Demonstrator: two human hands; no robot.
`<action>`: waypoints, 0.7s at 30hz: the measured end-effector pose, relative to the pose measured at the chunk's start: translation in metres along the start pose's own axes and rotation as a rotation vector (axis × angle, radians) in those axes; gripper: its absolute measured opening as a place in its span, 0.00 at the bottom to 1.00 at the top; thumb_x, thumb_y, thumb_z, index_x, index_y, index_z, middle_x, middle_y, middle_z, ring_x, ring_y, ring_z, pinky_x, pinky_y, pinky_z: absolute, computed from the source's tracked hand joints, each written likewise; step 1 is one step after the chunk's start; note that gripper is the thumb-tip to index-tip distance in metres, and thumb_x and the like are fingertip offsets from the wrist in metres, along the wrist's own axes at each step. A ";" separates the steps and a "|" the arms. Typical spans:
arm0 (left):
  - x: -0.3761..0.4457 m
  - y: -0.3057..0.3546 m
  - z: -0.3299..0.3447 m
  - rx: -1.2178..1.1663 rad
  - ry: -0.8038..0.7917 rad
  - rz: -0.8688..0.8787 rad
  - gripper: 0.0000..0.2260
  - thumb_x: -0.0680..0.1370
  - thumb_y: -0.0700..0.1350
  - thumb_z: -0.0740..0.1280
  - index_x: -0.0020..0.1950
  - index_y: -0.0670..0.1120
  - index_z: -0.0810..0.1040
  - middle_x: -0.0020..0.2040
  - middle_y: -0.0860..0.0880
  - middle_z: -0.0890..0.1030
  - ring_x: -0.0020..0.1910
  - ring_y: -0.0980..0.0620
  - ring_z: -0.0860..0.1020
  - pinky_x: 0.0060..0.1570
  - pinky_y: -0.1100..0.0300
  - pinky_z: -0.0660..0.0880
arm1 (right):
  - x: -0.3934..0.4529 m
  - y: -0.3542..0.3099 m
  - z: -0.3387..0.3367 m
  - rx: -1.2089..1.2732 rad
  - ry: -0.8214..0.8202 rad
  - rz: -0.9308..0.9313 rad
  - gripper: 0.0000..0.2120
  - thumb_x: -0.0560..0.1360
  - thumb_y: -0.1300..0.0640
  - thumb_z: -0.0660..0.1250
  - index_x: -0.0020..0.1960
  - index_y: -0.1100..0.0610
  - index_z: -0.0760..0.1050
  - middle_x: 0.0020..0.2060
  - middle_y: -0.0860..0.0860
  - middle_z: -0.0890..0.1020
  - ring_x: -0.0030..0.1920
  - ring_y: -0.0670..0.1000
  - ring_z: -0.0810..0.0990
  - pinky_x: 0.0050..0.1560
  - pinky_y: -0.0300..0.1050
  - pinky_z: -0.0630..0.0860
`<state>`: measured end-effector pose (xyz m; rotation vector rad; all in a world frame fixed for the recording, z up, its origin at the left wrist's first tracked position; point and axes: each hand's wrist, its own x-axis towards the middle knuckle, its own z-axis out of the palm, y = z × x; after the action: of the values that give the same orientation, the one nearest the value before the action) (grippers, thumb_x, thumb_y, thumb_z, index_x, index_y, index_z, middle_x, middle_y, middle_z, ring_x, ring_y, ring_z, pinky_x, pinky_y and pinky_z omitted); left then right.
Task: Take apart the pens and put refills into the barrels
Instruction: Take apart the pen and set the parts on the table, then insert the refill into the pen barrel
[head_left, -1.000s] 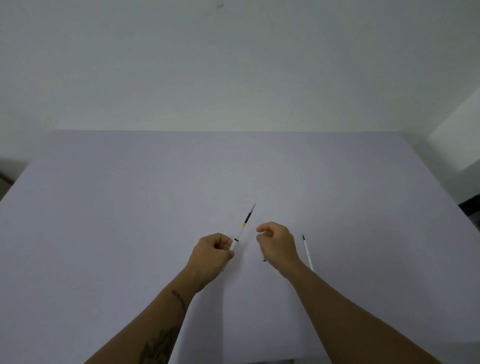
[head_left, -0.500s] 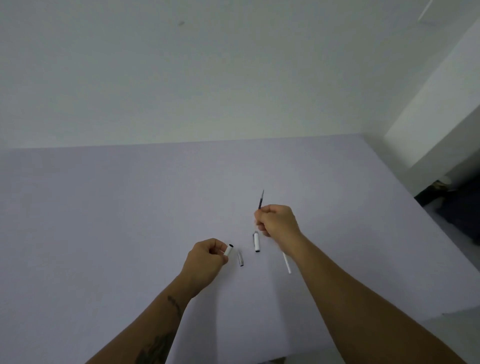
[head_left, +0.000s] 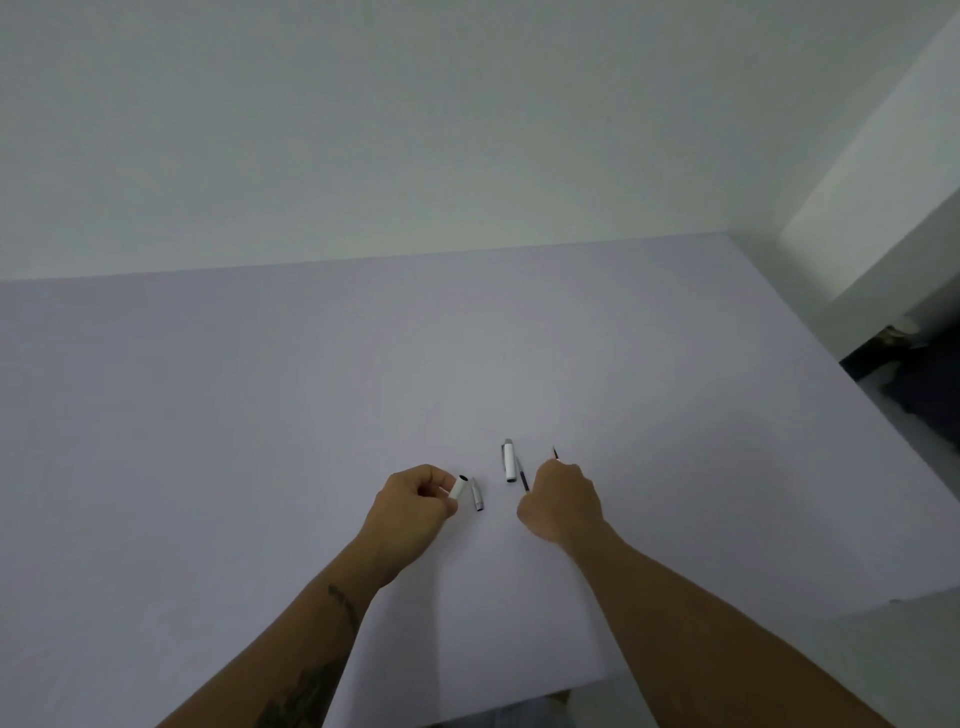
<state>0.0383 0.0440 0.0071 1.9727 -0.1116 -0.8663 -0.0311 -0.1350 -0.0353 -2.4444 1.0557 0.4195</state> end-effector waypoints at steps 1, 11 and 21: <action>0.000 -0.001 0.000 -0.003 -0.001 -0.003 0.06 0.74 0.37 0.68 0.45 0.46 0.81 0.40 0.50 0.79 0.38 0.51 0.75 0.39 0.60 0.72 | 0.000 0.000 0.002 0.004 0.007 -0.001 0.06 0.70 0.59 0.64 0.37 0.57 0.68 0.41 0.54 0.75 0.39 0.56 0.75 0.39 0.41 0.71; -0.002 -0.001 0.006 -0.007 -0.013 -0.015 0.06 0.75 0.36 0.67 0.47 0.45 0.81 0.41 0.47 0.80 0.38 0.51 0.76 0.37 0.62 0.73 | 0.008 0.035 -0.023 0.086 0.114 0.101 0.11 0.74 0.54 0.62 0.53 0.59 0.73 0.50 0.56 0.79 0.50 0.59 0.80 0.46 0.46 0.75; -0.003 0.001 0.006 0.012 0.001 0.003 0.06 0.75 0.37 0.68 0.46 0.46 0.82 0.41 0.48 0.80 0.39 0.51 0.76 0.40 0.60 0.74 | -0.003 0.029 -0.023 0.071 0.011 0.153 0.03 0.71 0.59 0.63 0.42 0.57 0.69 0.42 0.53 0.76 0.45 0.57 0.79 0.41 0.43 0.74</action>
<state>0.0329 0.0397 0.0076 1.9837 -0.1192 -0.8651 -0.0522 -0.1623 -0.0221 -2.3153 1.2460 0.4102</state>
